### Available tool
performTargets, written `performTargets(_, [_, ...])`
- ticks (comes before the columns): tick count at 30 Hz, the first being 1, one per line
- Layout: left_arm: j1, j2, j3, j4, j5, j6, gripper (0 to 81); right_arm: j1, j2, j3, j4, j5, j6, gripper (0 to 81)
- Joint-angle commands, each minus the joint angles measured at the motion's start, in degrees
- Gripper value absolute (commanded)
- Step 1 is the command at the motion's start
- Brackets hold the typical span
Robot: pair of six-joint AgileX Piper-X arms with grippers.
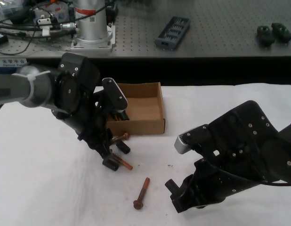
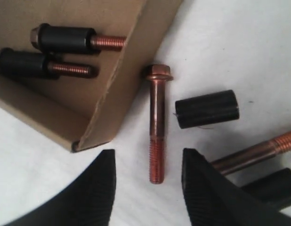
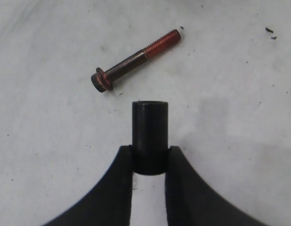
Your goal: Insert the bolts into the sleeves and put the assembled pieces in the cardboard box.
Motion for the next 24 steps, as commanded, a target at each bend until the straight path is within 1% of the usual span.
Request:
performTargets(1, [-0.3, 0.4, -1.3, 1.3, -0.4, 2.0, 34.2, -0.4, -0.8, -0.2, -1.1, -1.0, 0.0, 3.2])
performTargets(3, [-0.3, 0.6, -1.3, 1.6, 0.0, 2.0, 35.1, -0.4, -0.8, -0.2, -1.3, -1.0, 0.0, 3.2])
performTargets(14, [-0.3, 2.9, -1.5, 0.6, 0.6, 2.0, 35.1, -0.4, -0.8, -0.2, -2.3, -1.2, 1.4, 3.2])
performTargets(24, [-0.4, 5.8, -5.9, 0.6, 0.6, 1.5, 34.7, -0.2, -0.8, -0.2, -2.3, -1.2, 1.4, 3.2])
